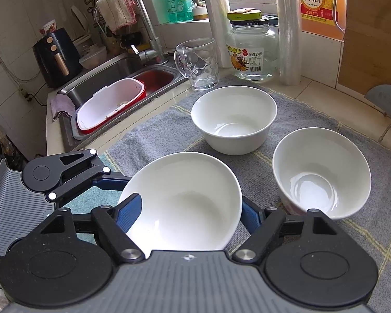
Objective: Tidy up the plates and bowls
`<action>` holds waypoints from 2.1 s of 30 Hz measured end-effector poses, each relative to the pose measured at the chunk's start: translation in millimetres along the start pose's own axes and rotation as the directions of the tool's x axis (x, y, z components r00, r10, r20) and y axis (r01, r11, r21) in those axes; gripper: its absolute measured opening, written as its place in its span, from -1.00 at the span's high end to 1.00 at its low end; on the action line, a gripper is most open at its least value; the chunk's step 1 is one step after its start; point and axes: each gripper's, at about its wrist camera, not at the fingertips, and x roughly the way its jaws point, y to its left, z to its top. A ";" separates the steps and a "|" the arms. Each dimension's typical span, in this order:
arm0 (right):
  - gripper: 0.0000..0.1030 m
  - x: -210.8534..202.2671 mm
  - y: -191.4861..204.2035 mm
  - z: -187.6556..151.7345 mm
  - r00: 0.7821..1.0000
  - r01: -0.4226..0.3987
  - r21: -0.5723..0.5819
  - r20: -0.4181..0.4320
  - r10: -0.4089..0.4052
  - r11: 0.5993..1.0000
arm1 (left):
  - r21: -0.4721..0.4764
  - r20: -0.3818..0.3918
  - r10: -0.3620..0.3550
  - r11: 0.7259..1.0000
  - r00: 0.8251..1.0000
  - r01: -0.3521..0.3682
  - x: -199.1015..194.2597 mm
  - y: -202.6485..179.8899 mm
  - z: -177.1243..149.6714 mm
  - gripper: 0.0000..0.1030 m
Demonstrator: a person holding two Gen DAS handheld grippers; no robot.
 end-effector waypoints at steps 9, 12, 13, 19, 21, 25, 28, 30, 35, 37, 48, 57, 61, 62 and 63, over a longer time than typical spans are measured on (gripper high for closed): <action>-0.64 -30.0 -4.0 -17.1 0.999 0.034 0.020 0.025 -0.034 0.999 | 0.026 0.012 -0.060 0.998 0.998 0.059 -5.0 -20.1 9.3 -0.68; -0.64 -38.6 -7.1 -24.7 0.998 0.048 0.038 0.032 -0.050 0.998 | 0.039 0.014 -0.081 0.996 0.997 0.080 -4.1 -28.0 11.8 -0.68; -0.64 -41.4 -8.4 -27.3 0.998 0.052 0.045 0.034 -0.054 0.998 | 0.044 0.013 -0.087 0.995 0.996 0.086 -3.2 -31.0 12.9 -0.68; -0.65 -59.1 -17.7 -44.0 0.994 0.095 0.092 0.048 -0.099 0.991 | 0.080 0.009 -0.138 0.987 0.990 0.136 3.1 -48.6 20.9 -0.68; -0.65 -65.2 -21.3 -50.0 0.992 0.107 0.110 0.052 -0.113 0.988 | 0.095 0.006 -0.159 0.983 0.987 0.157 6.2 -55.8 23.7 -0.68; -0.66 -79.0 -29.1 -62.3 0.988 0.136 0.141 0.053 -0.145 0.981 | 0.113 0.002 -0.199 0.974 0.980 0.198 12.3 -71.1 27.5 -0.68; -0.67 -86.5 -33.9 -70.2 0.985 0.157 0.157 0.051 -0.167 0.975 | 0.126 -0.001 -0.224 0.967 0.974 0.223 16.7 -82.0 29.9 -0.68; -0.67 -91.4 -37.7 -75.9 0.983 0.168 0.171 0.049 -0.179 0.971 | 0.132 -0.004 -0.239 0.962 0.971 0.238 19.4 -88.3 30.8 -0.68; -0.67 -100.7 -46.1 -87.0 0.979 0.186 0.196 0.044 -0.198 0.963 | 0.134 -0.020 -0.272 0.953 0.962 0.273 27.3 -99.0 32.7 -0.68; -0.67 -103.2 -48.7 -90.9 0.978 0.192 0.203 0.038 -0.203 0.960 | 0.138 -0.026 -0.279 0.950 0.960 0.280 29.6 -103.0 32.5 -0.68; -0.67 -109.2 -58.3 -102.0 0.977 0.202 0.233 0.025 -0.213 0.951 | 0.141 -0.049 -0.305 0.940 0.951 0.309 38.2 -113.1 33.5 -0.68; -0.67 -108.2 -57.9 -103.6 0.976 0.206 0.233 0.020 -0.216 0.950 | 0.139 -0.058 -0.309 0.939 0.949 0.315 41.9 -113.3 32.3 -0.68; -0.76 -106.3 -58.3 -104.5 0.976 0.206 0.234 0.016 -0.215 0.950 | 0.140 -0.052 -0.311 0.939 0.949 0.315 42.8 -113.5 32.7 -0.68; -0.78 -105.7 -58.4 -104.8 0.977 0.205 0.234 0.016 -0.215 0.950 | 0.140 -0.051 -0.312 0.939 0.949 0.316 42.9 -113.3 32.5 -0.68; -0.82 -105.2 -58.0 -104.8 0.976 0.207 0.233 0.016 -0.217 0.950 | 0.140 -0.050 -0.311 0.939 0.949 0.315 43.2 -113.5 32.7 -0.69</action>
